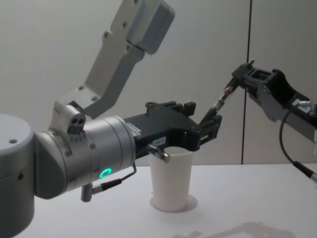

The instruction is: Place the pen into the pen holder.

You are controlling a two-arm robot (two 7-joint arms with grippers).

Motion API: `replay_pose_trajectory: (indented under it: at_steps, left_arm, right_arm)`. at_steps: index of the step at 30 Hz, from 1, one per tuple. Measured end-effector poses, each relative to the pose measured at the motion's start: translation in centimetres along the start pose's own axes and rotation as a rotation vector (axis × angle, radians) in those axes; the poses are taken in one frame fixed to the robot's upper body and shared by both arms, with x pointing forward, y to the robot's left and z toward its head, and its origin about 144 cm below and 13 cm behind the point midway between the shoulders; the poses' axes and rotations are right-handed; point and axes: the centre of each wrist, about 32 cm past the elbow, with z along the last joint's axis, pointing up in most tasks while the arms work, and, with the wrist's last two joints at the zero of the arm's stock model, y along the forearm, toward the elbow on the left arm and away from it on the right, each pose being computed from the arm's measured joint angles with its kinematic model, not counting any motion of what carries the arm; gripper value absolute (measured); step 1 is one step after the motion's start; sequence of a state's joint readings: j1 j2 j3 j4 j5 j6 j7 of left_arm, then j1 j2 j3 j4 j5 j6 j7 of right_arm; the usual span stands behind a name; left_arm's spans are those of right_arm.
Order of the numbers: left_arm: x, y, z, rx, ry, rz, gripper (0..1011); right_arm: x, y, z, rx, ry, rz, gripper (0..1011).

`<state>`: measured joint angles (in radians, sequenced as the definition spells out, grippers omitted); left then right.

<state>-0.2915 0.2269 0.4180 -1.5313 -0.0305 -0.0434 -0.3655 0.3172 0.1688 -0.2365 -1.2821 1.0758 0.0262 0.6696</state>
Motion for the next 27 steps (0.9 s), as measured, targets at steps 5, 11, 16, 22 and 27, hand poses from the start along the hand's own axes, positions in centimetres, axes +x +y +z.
replay_pose_trajectory:
  at_steps: [5,11,16,22,27]
  left_arm:
    - [0.0,0.0,0.0,0.000,0.000,0.000,669]
    - [0.0,0.0,0.0,-0.001,0.000,0.000,855]
    - [0.0,0.0,0.0,-0.001,0.000,0.000,981]
    - [0.0,0.0,0.0,-0.001,0.000,0.000,1000]
    - [0.0,0.0,0.0,-0.001,0.000,0.000,1000]
  right_arm:
    - [-0.1,-0.1,0.1,-0.004,-0.031,-0.001,122]
    - [-0.2,-0.1,0.4,-0.012,-0.113,0.000,122]
    - [-0.3,0.0,0.6,-0.018,-0.183,0.004,122]
    - [-0.4,0.2,1.1,-0.018,-0.284,0.012,122]
    - [-0.4,0.6,1.4,-0.015,-0.354,0.019,122]
